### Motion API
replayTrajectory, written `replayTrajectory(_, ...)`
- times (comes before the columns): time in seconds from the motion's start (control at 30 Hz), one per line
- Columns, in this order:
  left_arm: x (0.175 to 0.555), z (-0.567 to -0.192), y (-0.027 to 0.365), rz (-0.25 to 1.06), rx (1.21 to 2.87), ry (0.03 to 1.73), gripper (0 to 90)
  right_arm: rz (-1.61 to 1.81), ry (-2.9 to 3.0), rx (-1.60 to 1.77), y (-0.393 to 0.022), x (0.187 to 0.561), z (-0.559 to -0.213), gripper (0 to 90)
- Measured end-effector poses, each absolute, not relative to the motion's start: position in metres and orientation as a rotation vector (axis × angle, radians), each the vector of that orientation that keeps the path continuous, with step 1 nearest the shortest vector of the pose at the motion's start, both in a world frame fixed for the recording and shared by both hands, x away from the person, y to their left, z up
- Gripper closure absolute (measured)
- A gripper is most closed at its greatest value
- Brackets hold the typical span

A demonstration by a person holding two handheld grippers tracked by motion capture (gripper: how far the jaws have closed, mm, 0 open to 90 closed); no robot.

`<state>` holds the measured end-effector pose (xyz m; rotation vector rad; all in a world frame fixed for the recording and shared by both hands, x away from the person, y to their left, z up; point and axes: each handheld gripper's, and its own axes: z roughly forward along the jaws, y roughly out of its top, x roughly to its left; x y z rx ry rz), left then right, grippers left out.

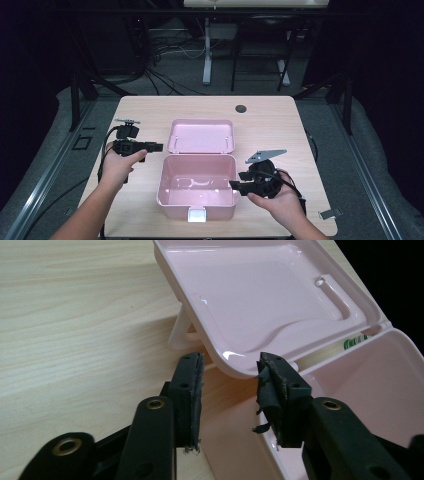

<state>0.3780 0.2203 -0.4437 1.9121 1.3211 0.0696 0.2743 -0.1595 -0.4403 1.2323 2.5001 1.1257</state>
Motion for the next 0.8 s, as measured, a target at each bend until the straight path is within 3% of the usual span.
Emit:
replayTrajectory(0.27,0.363,-0.435,0.228,0.106,1.949,1.279,55.3,1.007,2.520,1.211,-0.166,0.290,-0.420,52.1)
replayTrajectory(0.53,0.354,-0.436,0.231,0.092,2.011,1.239,60.9,0.866,2.564,1.180,-0.168,0.307,-0.423,56.5)
replayTrajectory(0.8,0.350,-0.439,0.229,0.124,2.057,1.211,58.9,0.797,2.613,1.143,-0.171,0.321,-0.432,49.9)
